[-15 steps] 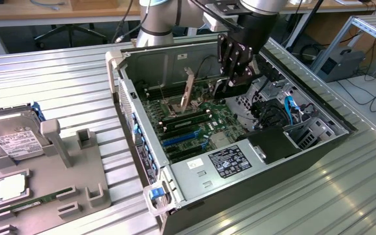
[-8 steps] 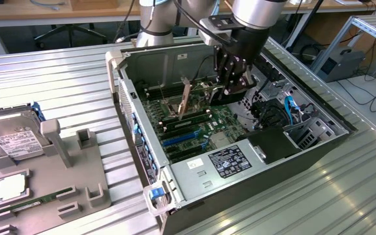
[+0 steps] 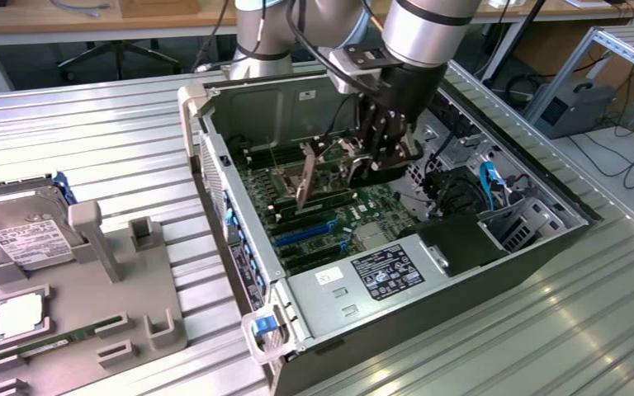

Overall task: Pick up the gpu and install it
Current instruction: 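Insert the gpu into the slot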

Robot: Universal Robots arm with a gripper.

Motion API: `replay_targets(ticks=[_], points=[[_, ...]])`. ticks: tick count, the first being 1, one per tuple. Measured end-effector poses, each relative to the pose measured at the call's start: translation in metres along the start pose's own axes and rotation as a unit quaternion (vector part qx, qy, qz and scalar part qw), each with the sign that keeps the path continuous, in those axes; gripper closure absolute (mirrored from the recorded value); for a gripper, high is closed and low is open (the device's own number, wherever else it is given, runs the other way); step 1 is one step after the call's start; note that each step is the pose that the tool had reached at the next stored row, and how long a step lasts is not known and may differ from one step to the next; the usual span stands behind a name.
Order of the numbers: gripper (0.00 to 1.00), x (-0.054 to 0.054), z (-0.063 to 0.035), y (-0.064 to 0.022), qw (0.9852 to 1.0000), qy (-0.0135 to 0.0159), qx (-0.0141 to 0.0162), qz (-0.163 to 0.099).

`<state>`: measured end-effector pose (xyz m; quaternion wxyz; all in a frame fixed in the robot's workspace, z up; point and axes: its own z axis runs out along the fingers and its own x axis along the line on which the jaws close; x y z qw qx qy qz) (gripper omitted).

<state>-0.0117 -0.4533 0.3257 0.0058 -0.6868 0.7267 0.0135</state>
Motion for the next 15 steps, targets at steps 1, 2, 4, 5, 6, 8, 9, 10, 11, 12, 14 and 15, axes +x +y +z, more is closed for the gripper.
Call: replay_targets(ticks=[1, 2, 4, 5, 6, 8, 9, 10, 11, 12, 14, 15], points=[[0.73, 0.000, 0.0014, 0.0009, 1.0000, 0.0000, 0.0000, 0.000], [0.73, 0.000, 0.0024, 0.0017, 1.0000, 0.0000, 0.0000, 0.000], [0.73, 0.000, 0.0057, 0.0055, 1.0000, 0.0000, 0.0000, 0.000], [0.73, 0.001, 0.0068, 0.0080, 1.0000, 0.0000, 0.0000, 0.000], [0.73, 0.001, 0.0076, 0.0096, 1.0000, 0.0000, 0.0000, 0.000], [0.73, 0.002, 0.0093, 0.0127, 1.0000, 0.0000, 0.0000, -0.001], [0.73, 0.002, 0.0102, 0.0138, 1.0000, 0.0000, 0.0000, -0.001], [0.73, 0.002, 0.0116, 0.0147, 1.0000, 0.0000, 0.0000, -0.001], [0.73, 0.003, 0.0128, 0.0152, 1.0000, 0.0000, 0.0000, -0.001], [0.73, 0.004, 0.0140, 0.0157, 1.0000, 0.0001, -0.0001, -0.002], [0.73, 0.005, 0.0161, 0.0171, 1.0000, -0.0001, -0.0001, -0.006], [0.73, 0.005, 0.0166, 0.0179, 1.0000, -0.0001, -0.0001, -0.008]])
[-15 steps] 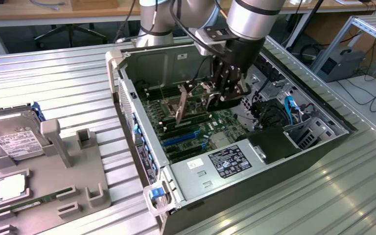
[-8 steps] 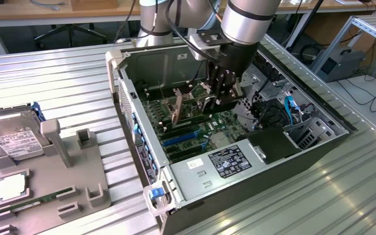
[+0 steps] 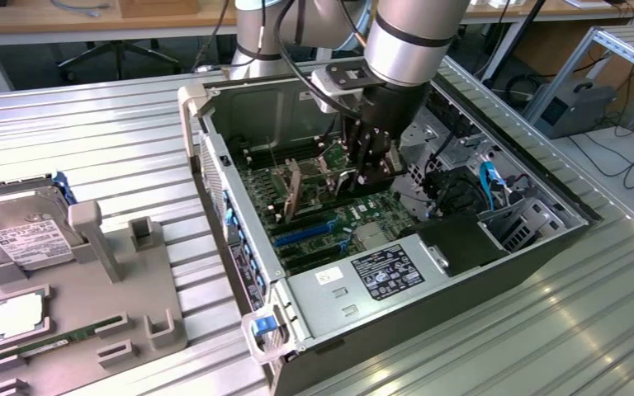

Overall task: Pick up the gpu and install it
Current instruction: 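Insert the gpu into the slot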

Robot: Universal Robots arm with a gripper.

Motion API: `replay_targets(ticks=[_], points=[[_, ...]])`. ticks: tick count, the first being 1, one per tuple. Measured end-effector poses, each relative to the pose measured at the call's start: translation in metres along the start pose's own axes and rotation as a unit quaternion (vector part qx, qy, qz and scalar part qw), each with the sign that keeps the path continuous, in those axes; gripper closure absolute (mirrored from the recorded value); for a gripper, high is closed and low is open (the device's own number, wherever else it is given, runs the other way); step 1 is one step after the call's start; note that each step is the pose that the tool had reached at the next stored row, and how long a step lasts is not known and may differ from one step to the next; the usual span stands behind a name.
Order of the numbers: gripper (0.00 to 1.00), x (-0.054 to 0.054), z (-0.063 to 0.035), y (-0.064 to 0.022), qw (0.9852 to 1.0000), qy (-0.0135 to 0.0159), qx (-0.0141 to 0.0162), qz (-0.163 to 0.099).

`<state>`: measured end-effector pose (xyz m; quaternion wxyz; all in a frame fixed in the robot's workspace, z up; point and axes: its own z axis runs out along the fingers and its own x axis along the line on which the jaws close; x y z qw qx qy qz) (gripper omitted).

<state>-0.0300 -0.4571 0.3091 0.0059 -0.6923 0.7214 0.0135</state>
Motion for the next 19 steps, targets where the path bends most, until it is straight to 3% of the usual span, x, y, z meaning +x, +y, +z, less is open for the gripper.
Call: replay_targets(ticks=[19], points=[[0.73, 0.001, 0.0071, 0.0164, 0.9997, -0.0003, -0.0001, -0.024]])
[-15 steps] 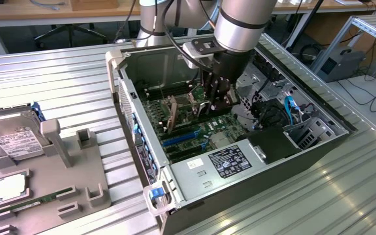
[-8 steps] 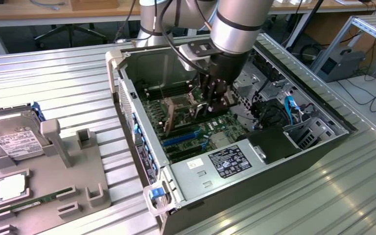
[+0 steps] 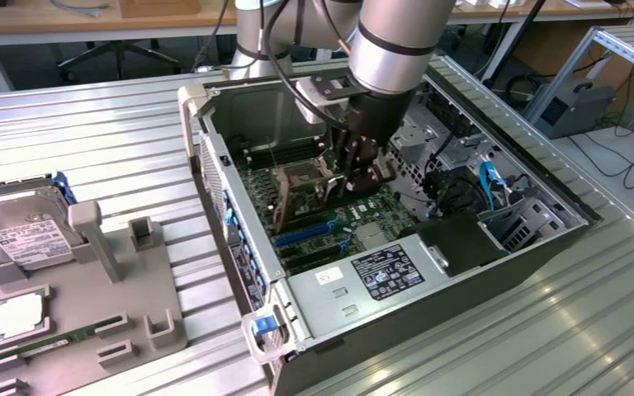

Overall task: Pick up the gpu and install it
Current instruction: 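Insert the gpu into the slot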

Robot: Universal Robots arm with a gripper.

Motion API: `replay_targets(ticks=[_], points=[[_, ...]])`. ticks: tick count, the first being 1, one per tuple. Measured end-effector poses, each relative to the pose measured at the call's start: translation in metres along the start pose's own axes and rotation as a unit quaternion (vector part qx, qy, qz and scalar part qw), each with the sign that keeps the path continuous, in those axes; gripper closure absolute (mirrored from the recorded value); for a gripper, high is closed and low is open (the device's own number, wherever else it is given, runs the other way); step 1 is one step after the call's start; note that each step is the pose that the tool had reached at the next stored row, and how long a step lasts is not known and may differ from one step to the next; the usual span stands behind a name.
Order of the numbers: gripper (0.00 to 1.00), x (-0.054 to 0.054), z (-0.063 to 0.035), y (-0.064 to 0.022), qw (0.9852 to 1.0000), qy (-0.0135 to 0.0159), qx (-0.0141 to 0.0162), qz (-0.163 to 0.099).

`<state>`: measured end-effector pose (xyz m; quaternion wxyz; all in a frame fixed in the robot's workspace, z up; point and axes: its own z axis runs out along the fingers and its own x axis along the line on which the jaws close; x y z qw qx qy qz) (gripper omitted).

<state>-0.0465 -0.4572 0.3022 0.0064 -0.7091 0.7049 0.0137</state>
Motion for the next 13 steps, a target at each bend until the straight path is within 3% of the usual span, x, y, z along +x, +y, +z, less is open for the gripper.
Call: replay_targets(ticks=[13], points=[[0.73, 0.000, 0.0167, 0.0089, 0.9999, 0.0004, -0.0005, -0.013]])
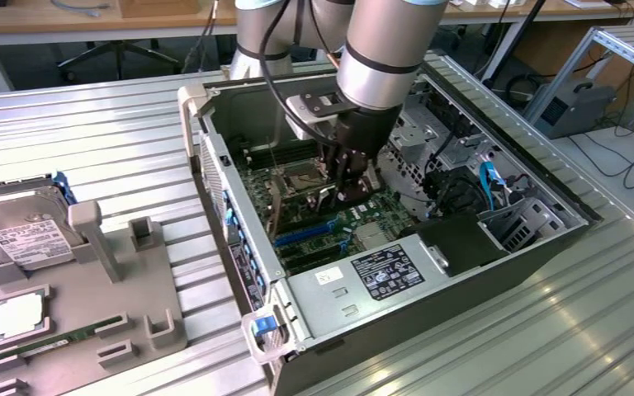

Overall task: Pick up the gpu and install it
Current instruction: 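Insert the gpu into the slot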

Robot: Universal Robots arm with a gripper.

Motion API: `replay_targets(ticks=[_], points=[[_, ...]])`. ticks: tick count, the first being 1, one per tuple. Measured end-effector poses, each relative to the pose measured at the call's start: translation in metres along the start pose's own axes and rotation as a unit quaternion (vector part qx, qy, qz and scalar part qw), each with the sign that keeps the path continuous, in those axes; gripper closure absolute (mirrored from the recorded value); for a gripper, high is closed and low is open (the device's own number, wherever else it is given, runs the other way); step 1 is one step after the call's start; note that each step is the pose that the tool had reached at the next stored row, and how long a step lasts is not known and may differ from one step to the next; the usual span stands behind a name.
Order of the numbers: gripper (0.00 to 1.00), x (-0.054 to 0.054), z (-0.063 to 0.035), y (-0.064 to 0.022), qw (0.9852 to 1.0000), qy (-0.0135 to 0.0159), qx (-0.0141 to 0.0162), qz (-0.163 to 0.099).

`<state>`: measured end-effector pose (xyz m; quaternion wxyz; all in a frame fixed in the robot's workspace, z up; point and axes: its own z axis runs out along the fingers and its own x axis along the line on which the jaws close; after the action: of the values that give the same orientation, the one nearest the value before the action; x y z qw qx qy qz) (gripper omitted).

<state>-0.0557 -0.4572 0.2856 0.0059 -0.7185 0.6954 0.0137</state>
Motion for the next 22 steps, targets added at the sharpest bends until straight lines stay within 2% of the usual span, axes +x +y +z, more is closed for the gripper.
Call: replay_targets(ticks=[6, 22], points=[[0.73, 0.000, 0.0066, 0.0036, 1.0000, -0.0001, 0.0001, 0.000], [0.73, 0.000, 0.0157, 0.0149, 1.0000, 0.0001, -0.0001, -0.003]])
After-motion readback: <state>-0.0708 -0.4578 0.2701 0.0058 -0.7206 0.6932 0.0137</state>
